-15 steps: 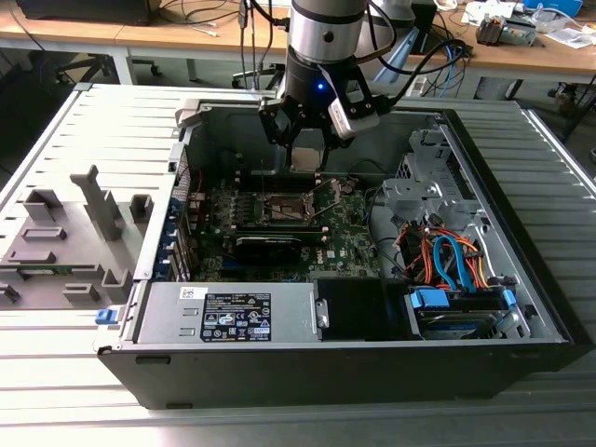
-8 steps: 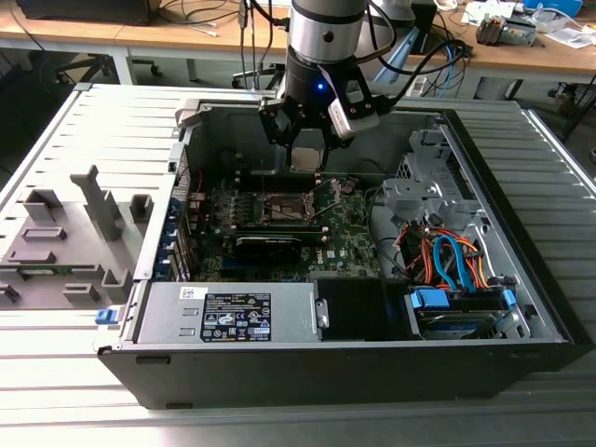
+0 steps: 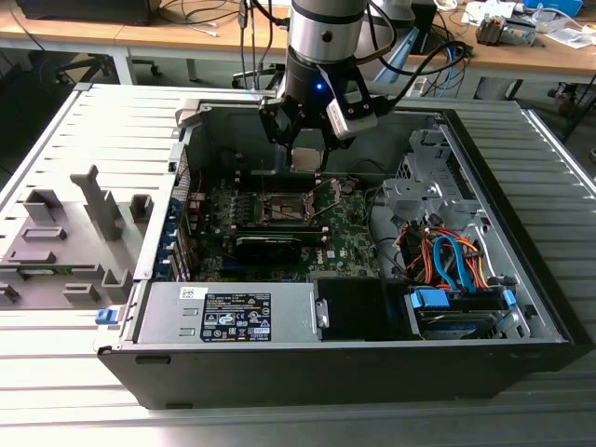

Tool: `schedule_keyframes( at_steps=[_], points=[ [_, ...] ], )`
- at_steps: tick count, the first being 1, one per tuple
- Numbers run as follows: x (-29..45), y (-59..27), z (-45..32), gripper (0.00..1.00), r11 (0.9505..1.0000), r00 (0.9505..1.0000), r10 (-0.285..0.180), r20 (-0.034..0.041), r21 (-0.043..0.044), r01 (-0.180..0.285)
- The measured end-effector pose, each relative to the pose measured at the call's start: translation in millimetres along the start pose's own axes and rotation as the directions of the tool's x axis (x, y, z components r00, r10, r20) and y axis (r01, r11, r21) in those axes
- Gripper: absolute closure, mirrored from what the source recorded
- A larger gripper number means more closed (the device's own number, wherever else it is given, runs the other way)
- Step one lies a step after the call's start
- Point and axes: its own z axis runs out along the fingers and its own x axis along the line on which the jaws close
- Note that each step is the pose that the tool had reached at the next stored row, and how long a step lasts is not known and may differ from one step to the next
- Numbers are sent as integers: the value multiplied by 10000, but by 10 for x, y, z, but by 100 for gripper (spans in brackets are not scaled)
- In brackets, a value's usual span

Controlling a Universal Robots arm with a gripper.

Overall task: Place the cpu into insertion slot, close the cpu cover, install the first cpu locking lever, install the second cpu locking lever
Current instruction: 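Place the cpu into insertion slot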

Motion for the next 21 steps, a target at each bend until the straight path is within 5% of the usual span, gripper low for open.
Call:
schedule_keyframes(
  at_steps=[13, 21],
  points=[
    [0, 0, 2, 46, 9957, 9956, 931, 88, 31, -931],
    [0, 0, 3, 46, 9889, 9888, 1482, 147, 76, -1483]
  ],
)
